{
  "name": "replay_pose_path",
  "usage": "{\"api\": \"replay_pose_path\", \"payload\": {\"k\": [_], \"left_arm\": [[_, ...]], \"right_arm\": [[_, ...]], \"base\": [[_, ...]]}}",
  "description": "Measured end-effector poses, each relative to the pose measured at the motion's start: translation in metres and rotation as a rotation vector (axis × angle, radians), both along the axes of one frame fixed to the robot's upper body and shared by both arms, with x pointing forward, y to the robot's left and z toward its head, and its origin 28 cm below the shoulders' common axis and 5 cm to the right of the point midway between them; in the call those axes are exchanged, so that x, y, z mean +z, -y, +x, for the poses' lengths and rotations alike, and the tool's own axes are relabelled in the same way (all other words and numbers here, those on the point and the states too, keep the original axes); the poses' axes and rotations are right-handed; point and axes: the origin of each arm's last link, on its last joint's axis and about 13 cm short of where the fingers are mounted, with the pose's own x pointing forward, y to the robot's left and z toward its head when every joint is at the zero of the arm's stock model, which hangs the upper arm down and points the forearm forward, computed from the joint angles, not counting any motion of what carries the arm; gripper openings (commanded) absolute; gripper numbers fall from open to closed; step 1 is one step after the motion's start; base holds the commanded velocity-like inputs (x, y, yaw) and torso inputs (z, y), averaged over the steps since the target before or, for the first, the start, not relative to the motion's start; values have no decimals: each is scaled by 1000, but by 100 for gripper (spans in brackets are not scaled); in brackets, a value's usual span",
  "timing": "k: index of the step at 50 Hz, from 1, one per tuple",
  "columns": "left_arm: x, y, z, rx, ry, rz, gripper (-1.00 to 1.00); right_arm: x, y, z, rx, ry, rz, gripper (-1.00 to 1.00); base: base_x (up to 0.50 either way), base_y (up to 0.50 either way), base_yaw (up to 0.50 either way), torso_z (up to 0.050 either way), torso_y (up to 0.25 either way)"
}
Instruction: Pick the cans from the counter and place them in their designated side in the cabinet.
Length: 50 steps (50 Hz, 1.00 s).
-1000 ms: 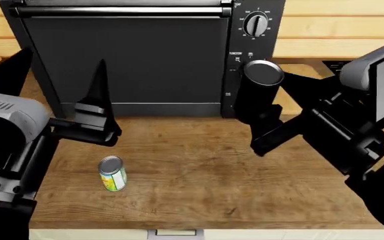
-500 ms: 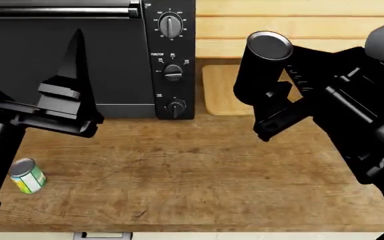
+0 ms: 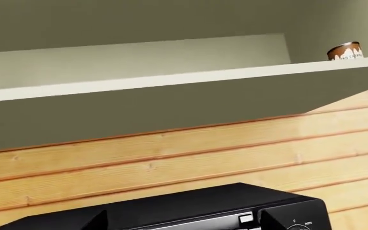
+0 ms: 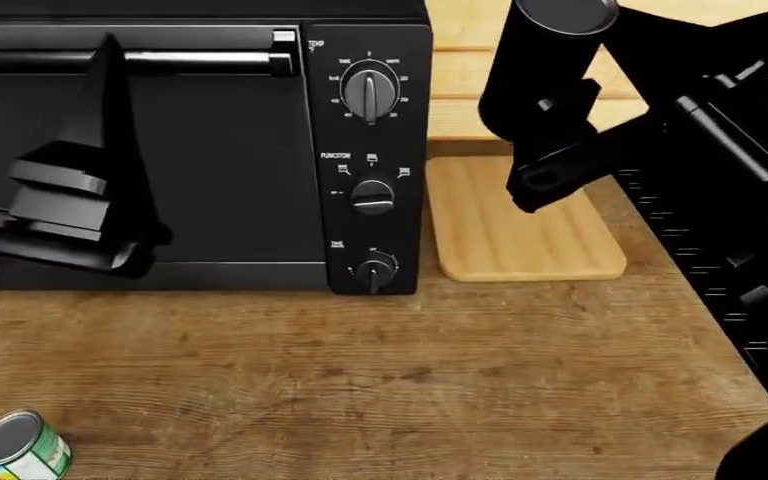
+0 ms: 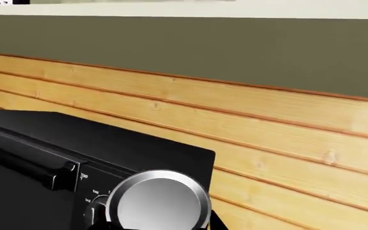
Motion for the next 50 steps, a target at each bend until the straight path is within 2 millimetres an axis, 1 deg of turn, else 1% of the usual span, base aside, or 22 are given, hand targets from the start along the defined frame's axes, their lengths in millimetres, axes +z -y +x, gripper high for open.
{"api": "replay_pose_path", "payload": {"k": [10, 17, 38, 45, 50], "left_arm": [[2, 0, -4, 1, 11, 7, 100], [3, 0, -6, 1, 15, 13, 100], [4, -1, -8, 14, 11, 11, 100], [3, -2, -8, 17, 8, 10, 100], [2, -2, -8, 21, 5, 10, 100]], "right_arm": [[6, 1, -4, -31, 23, 11, -100], [8, 3, -7, -37, 28, 16, -100], [11, 6, -12, -47, 39, 19, -100], [13, 6, -15, -97, 66, 17, -100], [18, 6, -21, -154, 105, 18, -100]], "base": [[0, 0, 0, 50, 0], [287, -50, 0, 46, 0], [59, -2, 0, 0, 0], [0, 0, 0, 0, 0], [0, 0, 0, 0, 0]]}}
